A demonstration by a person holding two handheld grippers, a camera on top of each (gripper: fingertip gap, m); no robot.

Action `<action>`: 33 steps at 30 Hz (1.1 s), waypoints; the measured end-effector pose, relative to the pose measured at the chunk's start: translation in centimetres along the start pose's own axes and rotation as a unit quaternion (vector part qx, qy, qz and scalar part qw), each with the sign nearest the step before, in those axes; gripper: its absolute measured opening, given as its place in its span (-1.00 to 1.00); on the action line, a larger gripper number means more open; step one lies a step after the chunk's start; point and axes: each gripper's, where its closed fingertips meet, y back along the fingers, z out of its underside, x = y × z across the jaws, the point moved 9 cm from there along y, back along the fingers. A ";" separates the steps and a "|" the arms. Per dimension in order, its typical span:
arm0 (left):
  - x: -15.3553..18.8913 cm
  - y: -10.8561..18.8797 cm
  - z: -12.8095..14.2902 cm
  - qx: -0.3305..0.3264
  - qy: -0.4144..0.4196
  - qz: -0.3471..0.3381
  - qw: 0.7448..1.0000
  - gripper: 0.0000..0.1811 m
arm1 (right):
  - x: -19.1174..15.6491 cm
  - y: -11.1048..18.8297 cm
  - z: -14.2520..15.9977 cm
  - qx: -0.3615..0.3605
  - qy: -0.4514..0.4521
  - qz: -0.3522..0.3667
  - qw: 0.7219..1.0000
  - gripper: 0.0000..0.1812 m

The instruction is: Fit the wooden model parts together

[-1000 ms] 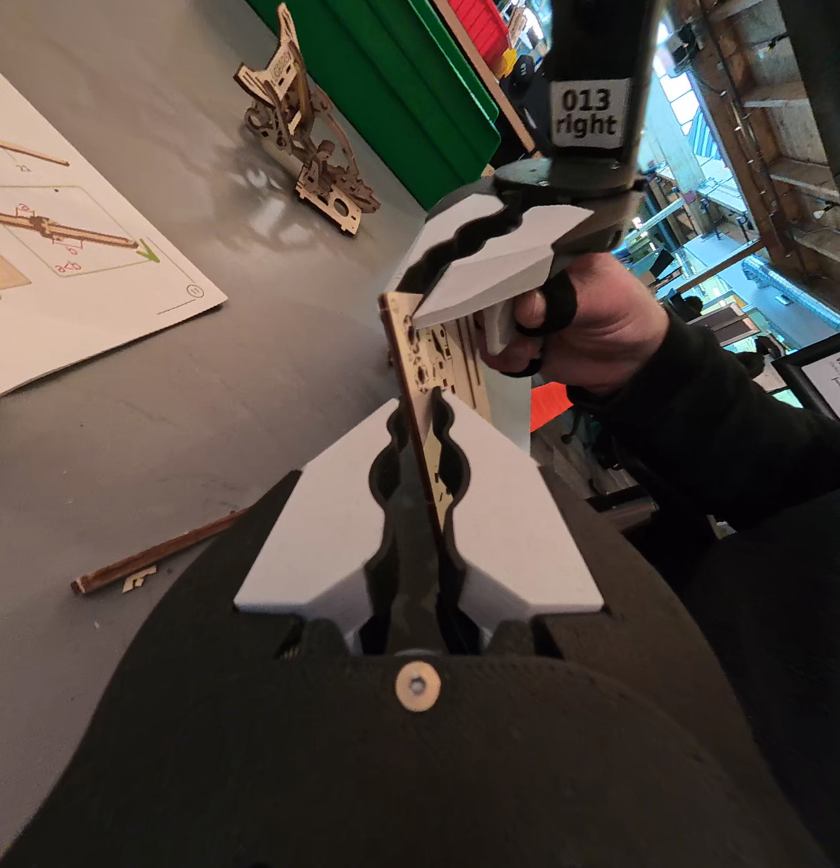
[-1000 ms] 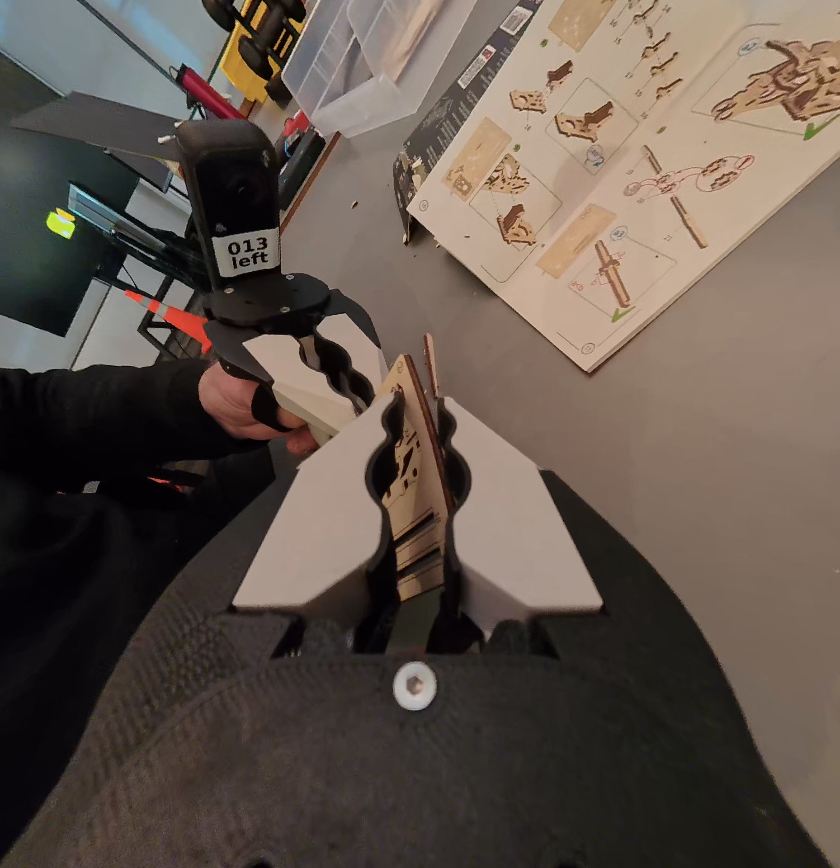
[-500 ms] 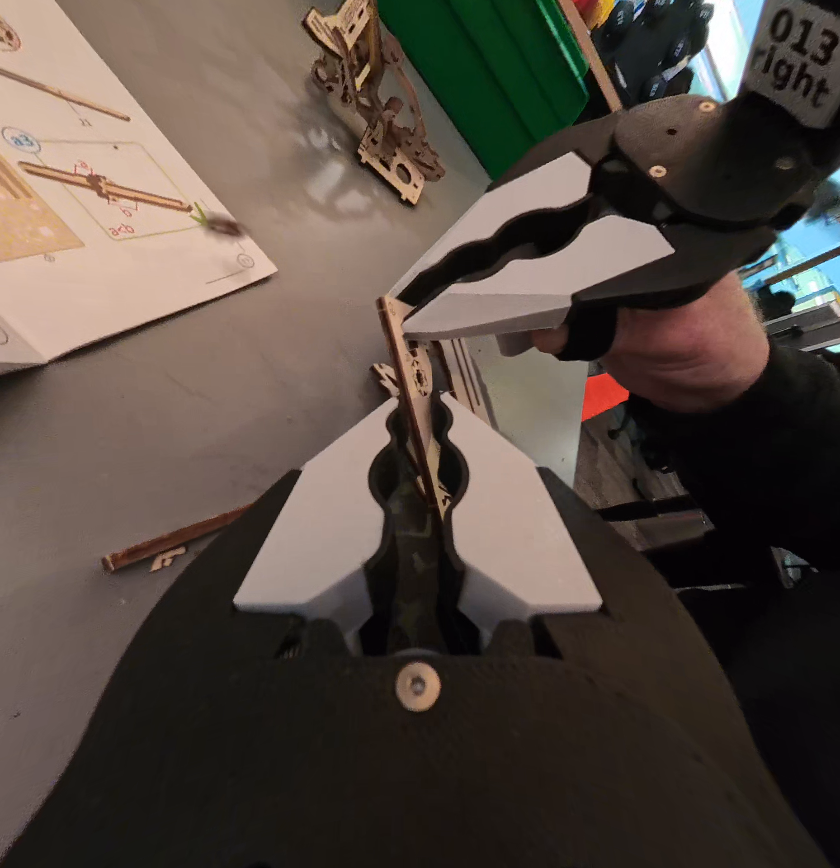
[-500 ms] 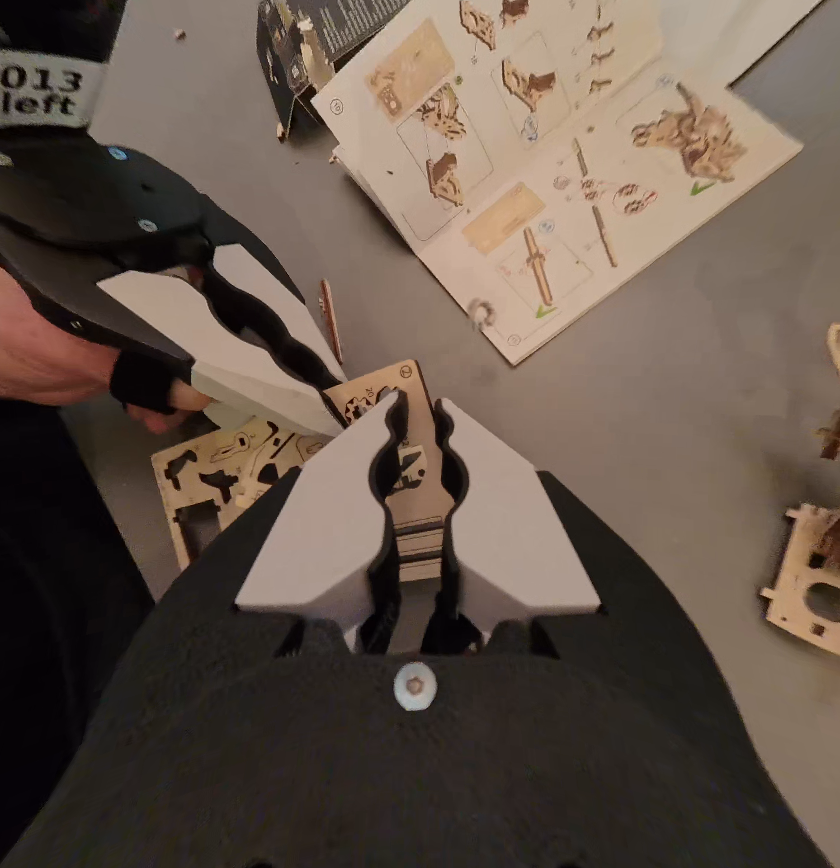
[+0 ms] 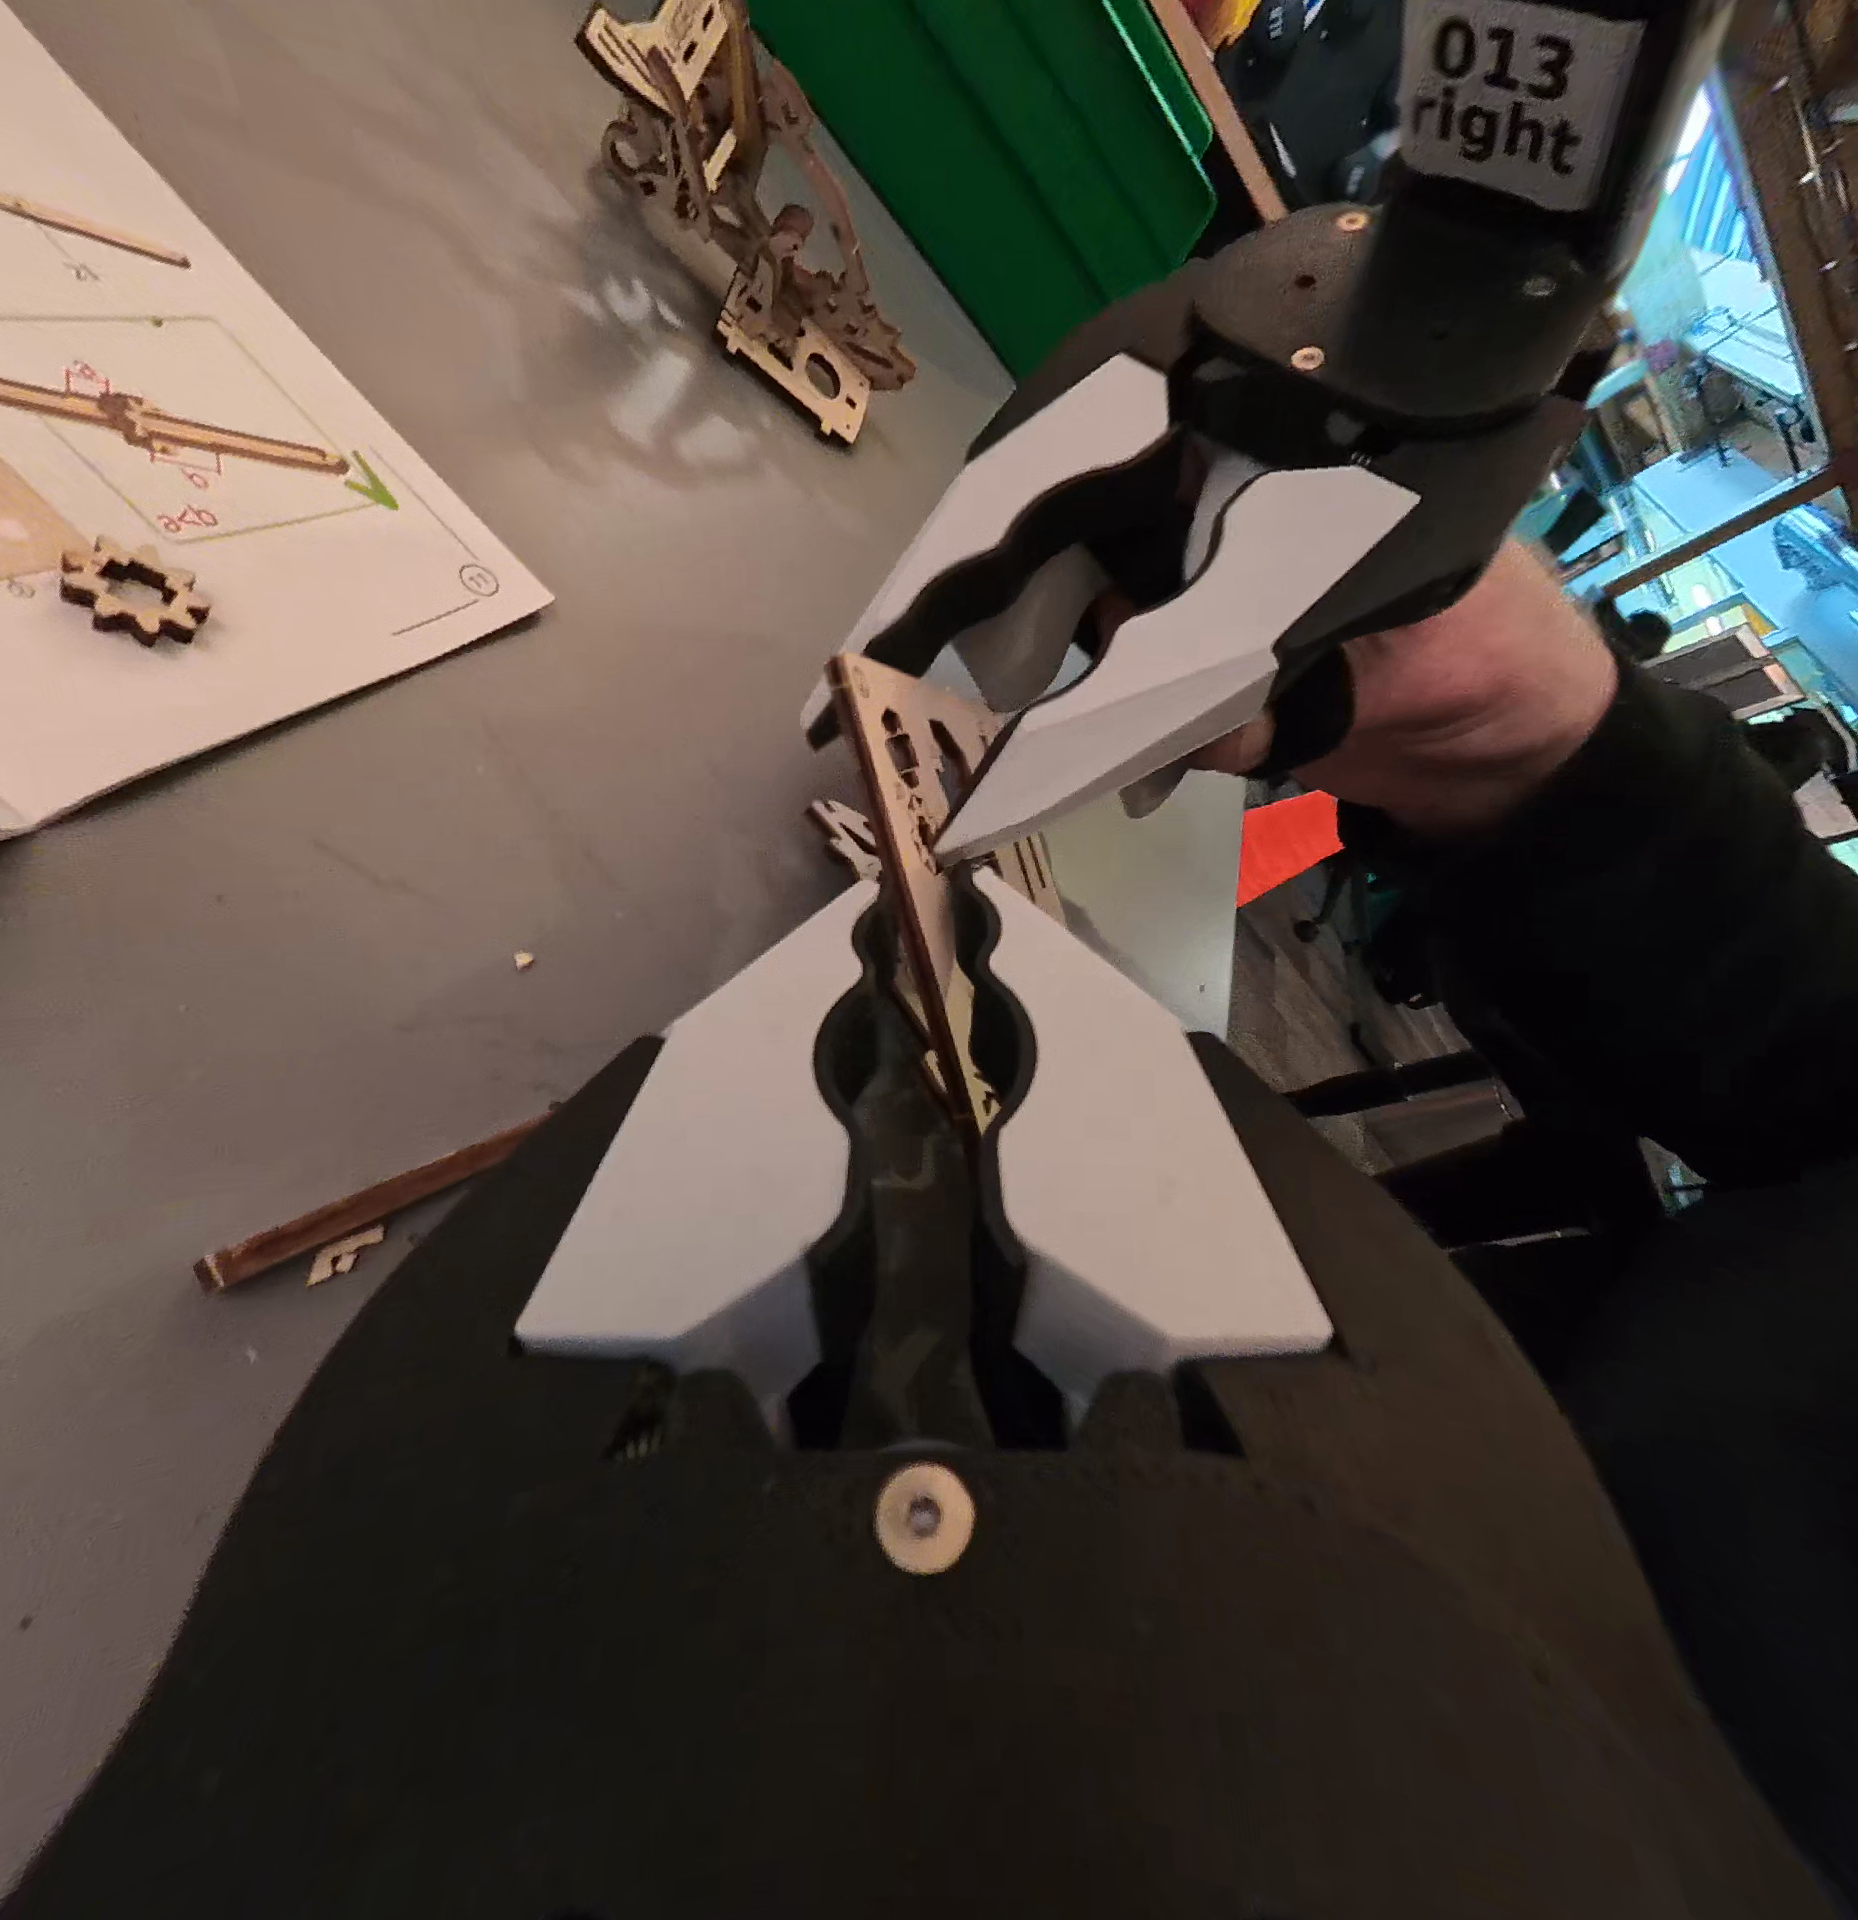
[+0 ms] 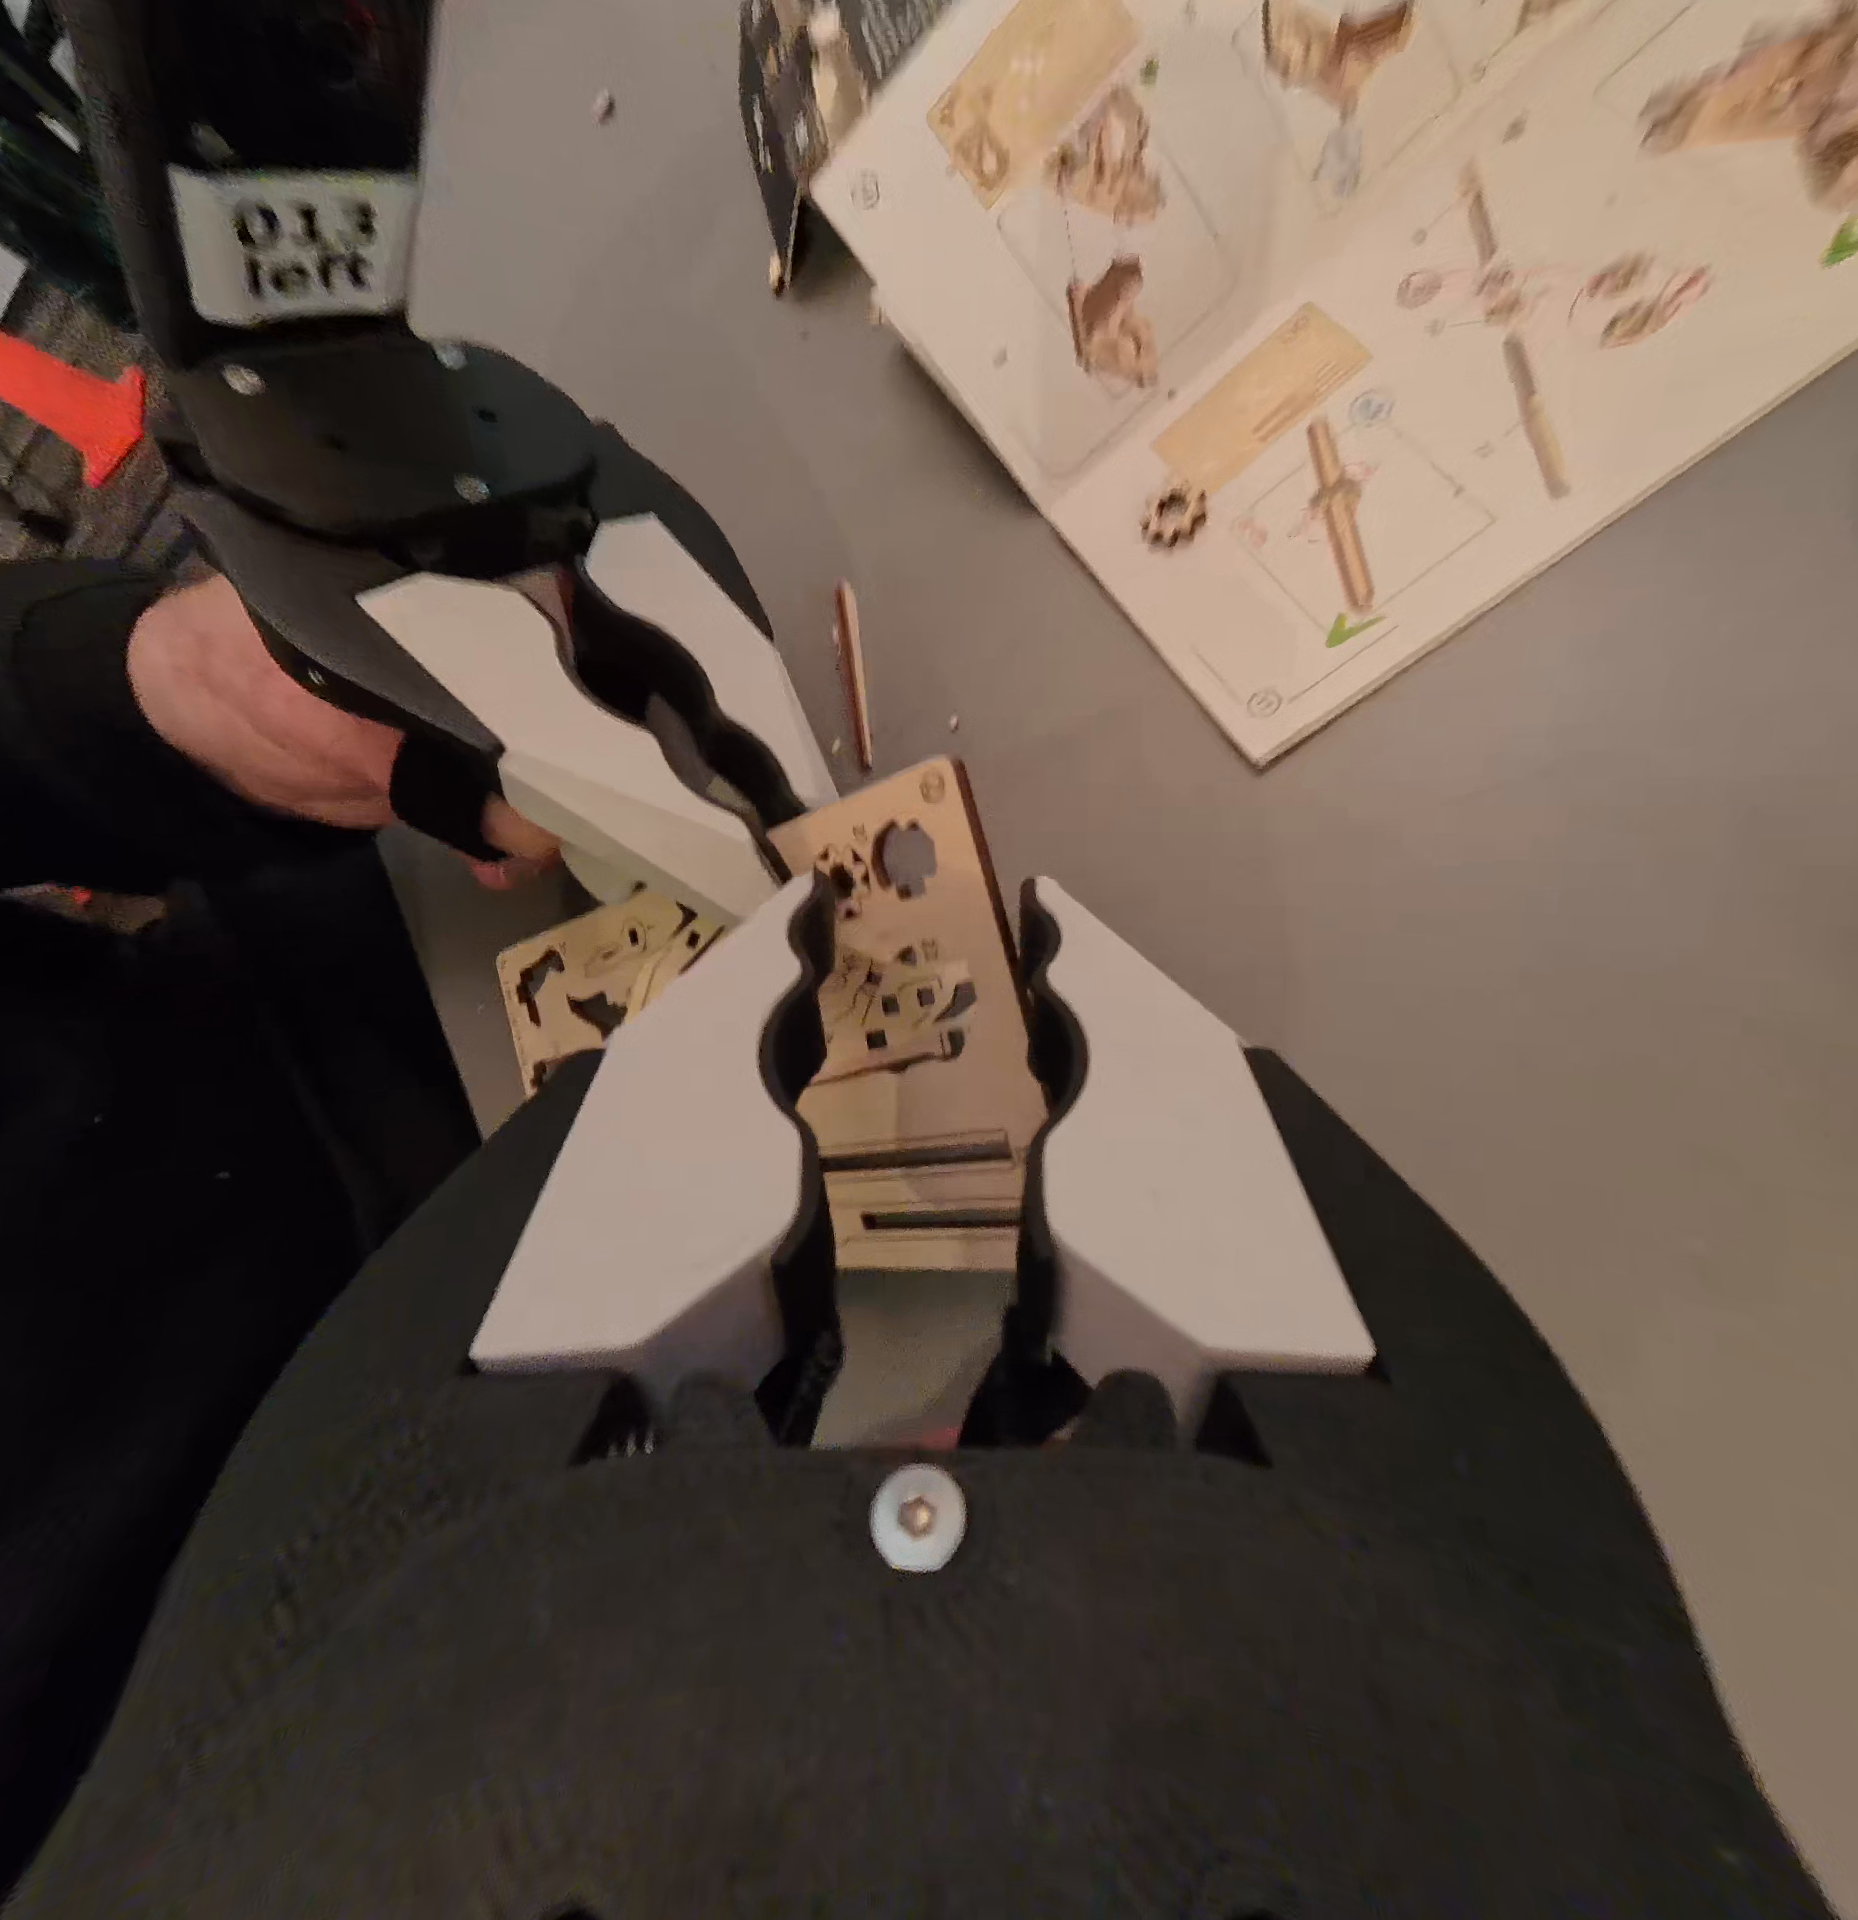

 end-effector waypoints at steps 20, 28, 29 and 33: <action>0.5 0.4 0.0 -0.003 -0.043 0.029 0.999 -0.94 | 0.9 -0.5 0.6 0.010 -0.031 -0.071 0.997 -0.70; 1.0 0.9 -0.5 -0.008 -0.095 0.091 0.991 -0.95 | 0.5 0.3 0.0 0.002 -0.010 -0.171 0.985 -0.76; 1.0 0.9 -0.6 -0.011 -0.098 0.095 0.991 -0.94 | 0.3 0.3 -0.1 0.002 -0.002 -0.186 0.983 -0.83; 1.1 1.0 -0.6 -0.027 -0.109 0.126 0.986 -0.95 | 0.2 0.3 0.1 0.002 -0.003 -0.224 0.975 -0.88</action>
